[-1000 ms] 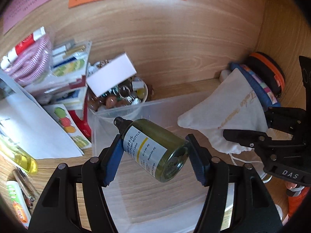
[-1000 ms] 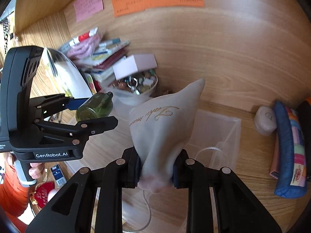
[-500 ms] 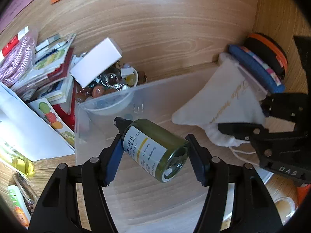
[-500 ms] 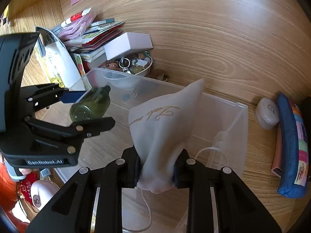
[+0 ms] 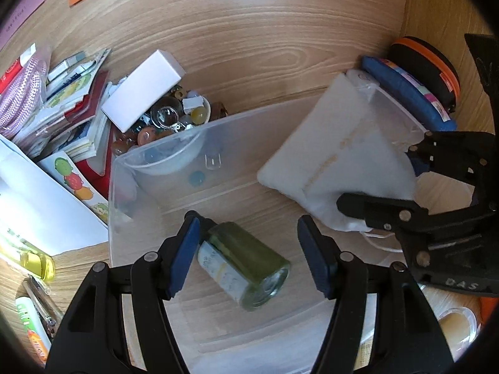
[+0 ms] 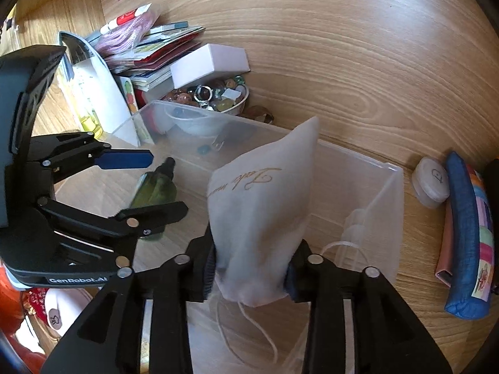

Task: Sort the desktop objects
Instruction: 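Carry both items over the clear box and open both grippers to drop them, then move both grippers back toward the scattered items on the desk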

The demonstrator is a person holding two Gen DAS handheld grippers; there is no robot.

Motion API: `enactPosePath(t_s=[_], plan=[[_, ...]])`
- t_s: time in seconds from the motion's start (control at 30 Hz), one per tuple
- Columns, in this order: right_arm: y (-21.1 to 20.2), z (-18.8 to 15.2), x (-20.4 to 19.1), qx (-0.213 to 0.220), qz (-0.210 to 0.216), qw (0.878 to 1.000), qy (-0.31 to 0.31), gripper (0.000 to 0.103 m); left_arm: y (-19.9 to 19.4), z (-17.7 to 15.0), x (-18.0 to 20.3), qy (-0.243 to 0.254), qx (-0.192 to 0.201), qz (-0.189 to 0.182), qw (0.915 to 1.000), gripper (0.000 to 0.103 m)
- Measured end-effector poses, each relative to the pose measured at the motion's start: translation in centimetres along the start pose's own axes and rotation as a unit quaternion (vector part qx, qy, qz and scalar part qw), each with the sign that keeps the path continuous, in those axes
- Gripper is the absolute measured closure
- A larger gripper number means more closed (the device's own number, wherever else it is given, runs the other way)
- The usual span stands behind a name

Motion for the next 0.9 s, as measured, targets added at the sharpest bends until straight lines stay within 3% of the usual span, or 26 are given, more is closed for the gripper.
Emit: enactPosePath(t_s=[0.17, 0.4, 0.6, 0.9], plan=[[-1.2, 0.0, -0.2, 0.015, 0.006, 1.000, 0.000, 0.053, -0.4, 0.0, -0.3, -0.003, 0.004, -0.004, 1.0000, 0.029], [-3.1, 0.8, 0.4, 0.045, -0.002, 0.999, 0.003, 0.042, -2.2, 0.1, -0.6, -0.001, 0.021, -0.005, 0.9998, 0.027], [-5.8, 2.0, 1.3, 0.079, -0.012, 0.997, 0.017, 0.030, -4.3, 0.9, -0.7, -0.001, 0.043, 0.010, 0.9990, 0.019], [-10.0, 1.7, 0.5, 0.102, -0.030, 0.994, 0.017, 0.021, -8.8, 0.6, -1.2, -0.017, 0.078, 0.027, 0.9965, 0.013]])
Point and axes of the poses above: each gripper's, at about its wrist camera, not at the fingertips, and y roughly the way its jaws point, x to its right, z to its top, the point moved 6 cm from there along y, roughly the way its jaws point, and after that the axes turned 1 degree about x, right-handed, at the moved point
